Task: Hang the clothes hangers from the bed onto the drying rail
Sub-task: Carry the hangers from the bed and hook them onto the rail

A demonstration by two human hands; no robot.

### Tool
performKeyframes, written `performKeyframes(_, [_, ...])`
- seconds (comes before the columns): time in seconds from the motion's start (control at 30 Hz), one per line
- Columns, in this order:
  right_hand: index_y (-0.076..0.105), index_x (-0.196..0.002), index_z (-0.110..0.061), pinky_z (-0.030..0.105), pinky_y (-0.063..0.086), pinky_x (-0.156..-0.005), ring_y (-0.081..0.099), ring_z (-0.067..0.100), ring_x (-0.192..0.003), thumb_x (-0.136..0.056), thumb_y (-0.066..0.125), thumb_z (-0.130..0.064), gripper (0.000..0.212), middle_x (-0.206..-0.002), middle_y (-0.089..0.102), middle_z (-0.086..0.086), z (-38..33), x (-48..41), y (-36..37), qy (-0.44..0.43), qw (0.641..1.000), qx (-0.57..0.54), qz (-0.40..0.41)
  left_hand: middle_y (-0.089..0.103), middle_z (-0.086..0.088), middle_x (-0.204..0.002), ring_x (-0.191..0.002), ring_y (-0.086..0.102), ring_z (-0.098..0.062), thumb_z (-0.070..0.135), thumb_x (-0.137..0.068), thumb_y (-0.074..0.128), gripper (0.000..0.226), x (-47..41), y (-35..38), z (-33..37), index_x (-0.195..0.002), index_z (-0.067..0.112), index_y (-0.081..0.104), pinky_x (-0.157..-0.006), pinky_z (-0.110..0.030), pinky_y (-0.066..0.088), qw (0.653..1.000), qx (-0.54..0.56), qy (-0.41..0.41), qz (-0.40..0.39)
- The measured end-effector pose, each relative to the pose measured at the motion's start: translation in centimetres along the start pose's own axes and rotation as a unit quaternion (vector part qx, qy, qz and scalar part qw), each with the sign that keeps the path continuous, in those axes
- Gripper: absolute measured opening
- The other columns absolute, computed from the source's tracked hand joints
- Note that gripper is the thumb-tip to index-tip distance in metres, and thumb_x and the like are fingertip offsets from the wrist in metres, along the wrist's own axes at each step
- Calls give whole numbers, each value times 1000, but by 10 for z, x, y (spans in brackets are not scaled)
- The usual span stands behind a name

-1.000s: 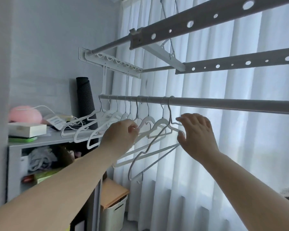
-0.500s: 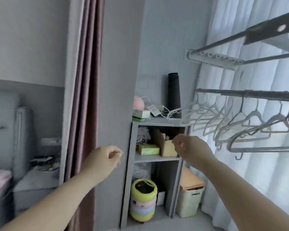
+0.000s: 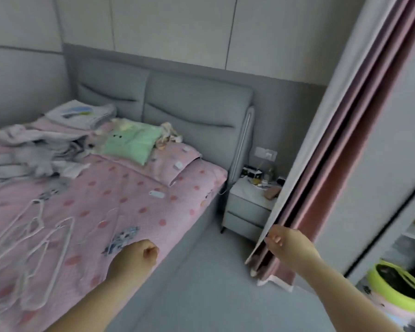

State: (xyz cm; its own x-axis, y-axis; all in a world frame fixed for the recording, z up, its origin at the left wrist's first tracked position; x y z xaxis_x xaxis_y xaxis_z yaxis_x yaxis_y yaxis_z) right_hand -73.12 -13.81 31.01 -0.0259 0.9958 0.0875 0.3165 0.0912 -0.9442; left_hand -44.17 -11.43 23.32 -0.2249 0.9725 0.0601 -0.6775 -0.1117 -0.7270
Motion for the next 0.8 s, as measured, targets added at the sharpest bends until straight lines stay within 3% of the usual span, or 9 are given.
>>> performKeyframes(0.1, [39,-66,-25,24,45,-53,58,21,-65,-92,42,-25,27,-80,63,2,-50,-36,46,-33,998,-16,-58,52,12,-58,-69,53,-19,23,-92,45,37,-7,-17,-66,-55,26,43,-59,-25,32,997,-21,-69,24])
performKeyframes(0.13, [41,-69,-24,22,43,-51,57,21,-69,-93,42,-24,23,-80,61,2,-66,-49,61,-48,996,-9,-75,49,11,-56,-68,51,-20,24,-92,45,39,-10,-21,-87,-54,26,41,-58,-26,31,995,-30,-92,34])
performKeyframes(0.23, [55,-91,-14,26,45,-75,59,25,-97,-93,43,-24,16,-102,65,7,-112,-91,111,-83,989,9,-119,43,7,-52,-66,48,-21,23,-92,45,40,-25,-30,-138,-52,26,36,-52,-28,29,986,-51,-149,59])
performKeyframes(0.3, [56,-95,-17,26,46,-76,59,24,-97,-93,40,-23,17,-105,64,5,-141,-120,145,-100,983,9,-154,46,6,-54,-67,51,-20,22,-92,46,39,-37,-34,-166,-54,27,37,-53,-26,31,981,-50,-178,56])
performKeyframes(0.43, [52,-113,-22,19,38,-73,54,14,-88,-93,41,-23,23,-105,61,-3,-194,-175,208,-130,969,-3,-210,67,2,-92,-94,62,-19,24,-93,43,36,-70,-39,-218,-61,39,34,-74,-26,44,967,-53,-246,40])
performKeyframes(0.5, [45,-124,-19,20,40,-79,53,14,-93,-94,41,-23,31,-115,58,-2,-217,-198,240,-134,959,0,-250,65,1,-111,-105,60,-17,24,-94,42,36,-86,-44,-237,-65,43,31,-83,-25,44,964,-62,-255,30])
performKeyframes(0.57, [40,-129,-17,23,41,-90,52,16,-112,-94,42,-24,36,-128,52,-1,-239,-216,273,-137,948,5,-287,58,2,-124,-115,54,-15,22,-95,40,26,-98,-44,-256,-88,46,45,-90,-23,40,968,-59,-241,36])
performKeyframes(0.63, [37,-133,-17,25,39,-97,46,17,-122,-94,43,-24,40,-134,47,2,-260,-226,306,-136,940,9,-314,49,5,-135,-124,47,-12,22,-96,39,30,-109,-44,-276,-123,30,49,-97,-21,36,961,-77,-263,38])
performKeyframes(0.8, [25,-141,-20,28,29,-108,29,19,-134,-94,45,-27,52,-147,28,1,-298,-223,379,-142,920,28,-364,52,3,-131,-117,55,-15,12,-91,43,41,-127,-35,-340,-130,25,45,-93,-26,44,952,-111,-284,-7])
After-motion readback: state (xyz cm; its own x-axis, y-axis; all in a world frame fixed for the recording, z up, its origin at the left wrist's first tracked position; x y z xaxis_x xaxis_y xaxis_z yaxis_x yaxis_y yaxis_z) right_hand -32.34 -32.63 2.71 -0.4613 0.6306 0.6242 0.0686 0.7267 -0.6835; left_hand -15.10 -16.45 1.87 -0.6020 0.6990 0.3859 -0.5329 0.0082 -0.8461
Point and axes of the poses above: each hand's wrist, its own x-axis away from the middle knuckle, its own y-axis out of the palm, z = x × y, the point moved 1 cm from there along -x, towards the middle knuckle
